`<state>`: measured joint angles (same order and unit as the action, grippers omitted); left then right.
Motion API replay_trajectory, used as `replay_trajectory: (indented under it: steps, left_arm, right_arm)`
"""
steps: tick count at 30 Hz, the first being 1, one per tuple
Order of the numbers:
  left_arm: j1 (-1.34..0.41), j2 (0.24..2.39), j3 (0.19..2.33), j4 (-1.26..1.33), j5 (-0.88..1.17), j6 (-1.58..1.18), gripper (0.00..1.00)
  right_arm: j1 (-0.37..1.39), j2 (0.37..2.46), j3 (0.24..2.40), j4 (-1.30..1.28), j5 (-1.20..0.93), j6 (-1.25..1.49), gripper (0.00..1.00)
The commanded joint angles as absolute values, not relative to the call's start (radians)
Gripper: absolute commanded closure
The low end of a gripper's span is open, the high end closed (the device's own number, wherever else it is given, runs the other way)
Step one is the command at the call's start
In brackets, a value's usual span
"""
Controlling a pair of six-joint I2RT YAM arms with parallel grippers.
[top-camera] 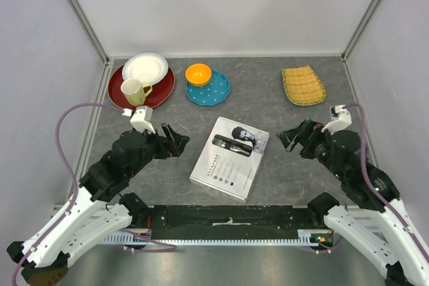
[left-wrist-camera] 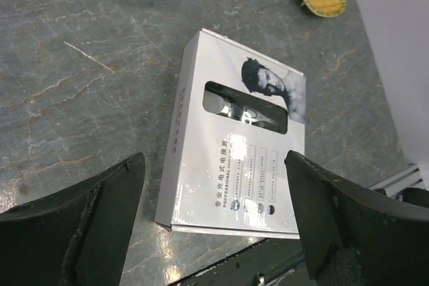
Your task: Sort the hair-cutting tools
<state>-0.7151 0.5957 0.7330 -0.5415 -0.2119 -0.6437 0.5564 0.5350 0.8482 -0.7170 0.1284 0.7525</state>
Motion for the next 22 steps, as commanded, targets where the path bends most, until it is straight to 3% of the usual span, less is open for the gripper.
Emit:
replay_trajectory:
  steps: [1,12,22]
  left_arm:
    - [-0.718,0.569,0.865,-0.689,-0.196,-0.673,0.08]
    - [-0.719,0.517,1.086,-0.844,-0.167,-0.603,0.05]
    - [-0.718,0.506,1.180,-0.865,-0.140,-0.569,0.00]
  right_arm:
    - [0.560,0.518,1.011,-0.753,0.172,0.669,0.02]
    - [0.558,0.549,1.255,-0.798,0.187,0.601,0.02]
    - [0.558,0.568,1.295,-0.795,0.149,0.604,0.02]
